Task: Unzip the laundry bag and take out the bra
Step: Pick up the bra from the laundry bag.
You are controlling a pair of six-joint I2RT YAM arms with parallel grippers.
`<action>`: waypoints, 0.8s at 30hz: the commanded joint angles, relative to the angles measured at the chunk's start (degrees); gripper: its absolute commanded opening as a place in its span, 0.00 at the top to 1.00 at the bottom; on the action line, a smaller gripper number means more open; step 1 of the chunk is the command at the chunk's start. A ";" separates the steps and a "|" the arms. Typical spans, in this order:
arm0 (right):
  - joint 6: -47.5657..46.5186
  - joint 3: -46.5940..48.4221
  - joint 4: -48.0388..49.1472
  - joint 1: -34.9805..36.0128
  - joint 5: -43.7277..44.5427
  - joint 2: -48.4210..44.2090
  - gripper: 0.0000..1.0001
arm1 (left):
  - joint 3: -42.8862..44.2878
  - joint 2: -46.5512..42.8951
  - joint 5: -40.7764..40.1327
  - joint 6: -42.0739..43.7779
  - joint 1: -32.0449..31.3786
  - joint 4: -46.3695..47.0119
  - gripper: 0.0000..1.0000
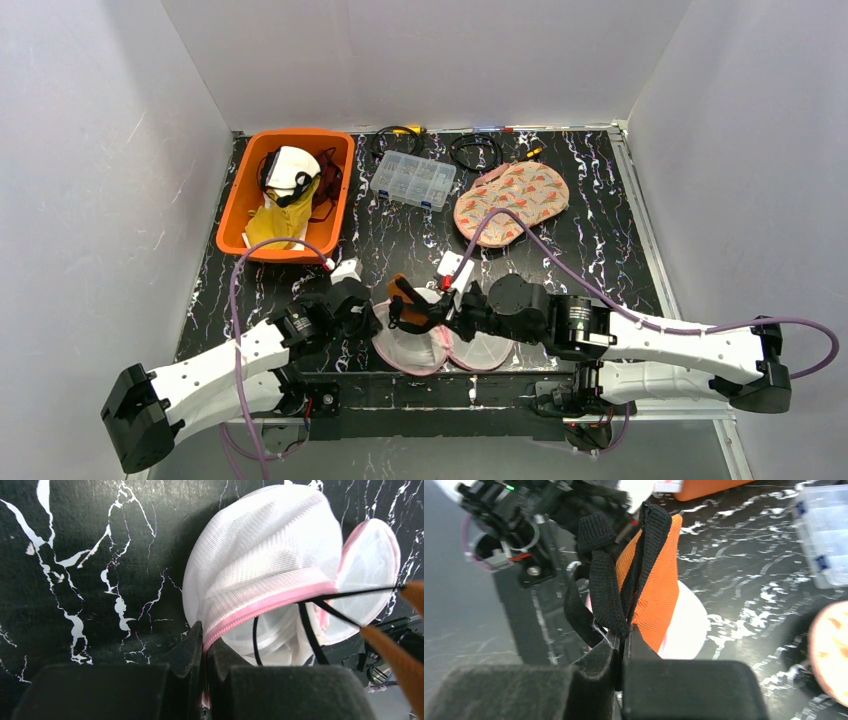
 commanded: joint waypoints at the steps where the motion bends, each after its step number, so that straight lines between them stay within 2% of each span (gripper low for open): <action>1: -10.01 1.72 -2.20 0.06 12.26 -1.52 0.99 | 5.20 -1.71 -3.53 -0.83 -0.16 -6.21 0.94; 3: -15.45 2.59 -3.53 0.13 16.57 -1.46 0.99 | 7.38 -2.92 -3.75 -0.83 -0.17 -8.42 0.75; 6: -22.58 2.18 -3.04 0.15 22.54 -2.37 0.99 | 11.46 -5.12 -4.71 -1.44 -0.10 -12.72 0.40; 11: -34.07 4.46 1.41 0.12 27.14 -3.48 0.99 | 20.30 -7.09 -5.56 0.53 -0.11 -18.93 0.14; 15: -41.63 8.20 1.40 0.09 25.24 -2.92 0.99 | 29.49 -6.27 -5.76 3.74 -0.17 -22.04 0.08; 18: -52.77 4.66 6.43 0.09 20.38 -6.70 0.99 | 36.96 -4.62 -4.30 6.83 -0.07 -20.79 0.07; 21: -63.88 1.32 7.86 0.07 18.76 -9.12 0.99 | 42.00 -2.15 0.67 7.73 0.38 -16.69 0.04; 24: -69.51 0.49 6.24 0.11 18.74 -9.96 0.99 | 44.39 0.87 9.27 5.27 2.63 -11.16 0.02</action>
